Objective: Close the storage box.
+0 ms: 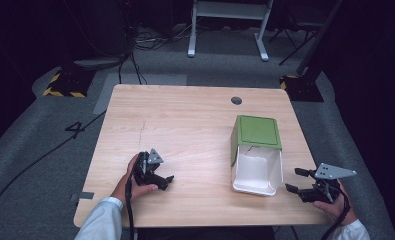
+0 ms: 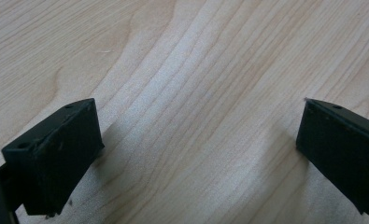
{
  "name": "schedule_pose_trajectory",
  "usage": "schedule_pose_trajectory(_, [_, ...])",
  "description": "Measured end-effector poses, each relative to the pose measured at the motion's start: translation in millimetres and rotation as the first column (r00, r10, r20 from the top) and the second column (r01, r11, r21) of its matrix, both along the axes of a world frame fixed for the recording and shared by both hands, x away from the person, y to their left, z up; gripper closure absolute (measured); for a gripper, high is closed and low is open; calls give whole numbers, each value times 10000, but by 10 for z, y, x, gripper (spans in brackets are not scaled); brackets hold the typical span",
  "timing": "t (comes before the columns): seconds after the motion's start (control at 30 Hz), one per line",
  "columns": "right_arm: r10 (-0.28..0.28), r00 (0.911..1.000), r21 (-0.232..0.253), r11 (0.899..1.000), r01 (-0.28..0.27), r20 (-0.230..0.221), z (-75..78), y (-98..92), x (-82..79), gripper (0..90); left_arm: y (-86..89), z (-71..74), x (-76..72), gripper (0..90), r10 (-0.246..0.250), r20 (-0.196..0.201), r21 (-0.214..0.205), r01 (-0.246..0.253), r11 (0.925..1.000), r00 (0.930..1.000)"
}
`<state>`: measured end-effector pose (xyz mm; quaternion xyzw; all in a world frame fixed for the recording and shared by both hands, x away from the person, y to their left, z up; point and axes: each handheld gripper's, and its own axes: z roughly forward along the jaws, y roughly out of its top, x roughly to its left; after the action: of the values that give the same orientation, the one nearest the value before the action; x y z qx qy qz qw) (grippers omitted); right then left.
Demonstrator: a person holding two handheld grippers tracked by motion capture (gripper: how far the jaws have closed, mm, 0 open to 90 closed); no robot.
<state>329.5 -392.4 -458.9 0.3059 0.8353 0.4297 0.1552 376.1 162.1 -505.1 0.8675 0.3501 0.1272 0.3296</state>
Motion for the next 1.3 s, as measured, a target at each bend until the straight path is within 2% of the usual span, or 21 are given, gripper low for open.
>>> schedule_pose_trajectory(0.07, [187,9997,256,9995,-190,125,96,31,-33,237,0,0,0,4,1,-1,-5,-1,10000,10000])
schedule_pose_trajectory(0.2, [564,9972,212,9981,-575,484,221,133,-102,237,0,0,0,4,2,0,-3,-2,10000,10000])
schedule_pose_trajectory(0.4, [699,9942,62,9975,-706,813,293,222,-169,246,0,0,0,4,3,0,-7,-3,10000,10000])
schedule_pose_trajectory(0.57, [1192,9869,633,9899,-1265,1086,470,261,-241,263,0,0,0,4,2,1,-2,-2,10000,10000])
schedule_pose_trajectory(0.6, [1192,9869,633,9899,-1265,1086,470,261,-241,263,0,0,0,4,2,1,-2,-2,10000,10000])
schedule_pose_trajectory(0.67, [1469,9815,589,9862,-1550,1228,550,354,-264,263,0,0,0,5,3,0,-4,-3,10000,10000])
schedule_pose_trajectory(0.83, [2168,9683,118,9754,-2199,1242,614,612,-301,274,-1,0,-2,5,11,-1,-1,-11,10000,10000])
schedule_pose_trajectory(0.9, [2230,9668,115,9740,-2262,1247,623,648,-309,281,-2,-1,-3,5,16,-20,-23,-16,10000,10000])
schedule_pose_trajectory(0.93, [2616,9581,193,9639,-2655,1164,650,762,-320,297,-2,-1,-4,5,17,-17,-31,-17,10000,10000])
schedule_pose_trajectory(1.0, [2748,9553,189,9603,-2785,1093,655,801,-321,298,-4,-1,-7,5,30,-33,-33,-31,10000,10000])
schedule_pose_trajectory(1.03, [3135,9457,102,9489,-3155,862,654,916,-328,318,-4,-1,-7,5,18,-37,-35,-19,10000,10000])
schedule_pose_trajectory(1.1, [3215,9442,32,9465,-3226,717,644,963,-330,324,-5,-2,-8,5,15,-35,-45,-15,10000,10000])
schedule_pose_trajectory(1.17, [3445,9381,-424,9384,-3430,363,576,1112,-323,353,-5,-1,-9,5,-15,-34,-29,15,10000,10000])
schedule_pose_trajectory(1.23, [3467,9380,-1108,9321,-3448,-17,448,1268,-291,403,-4,0,-9,5,-40,-36,-13,40,10000,10000])
schedule_pose_trajectory(1.3, [3540,9346,-1306,9255,-3554,-345,369,1327,-260,434,-4,0,-10,5,-60,-46,-21,60,10000,10000])
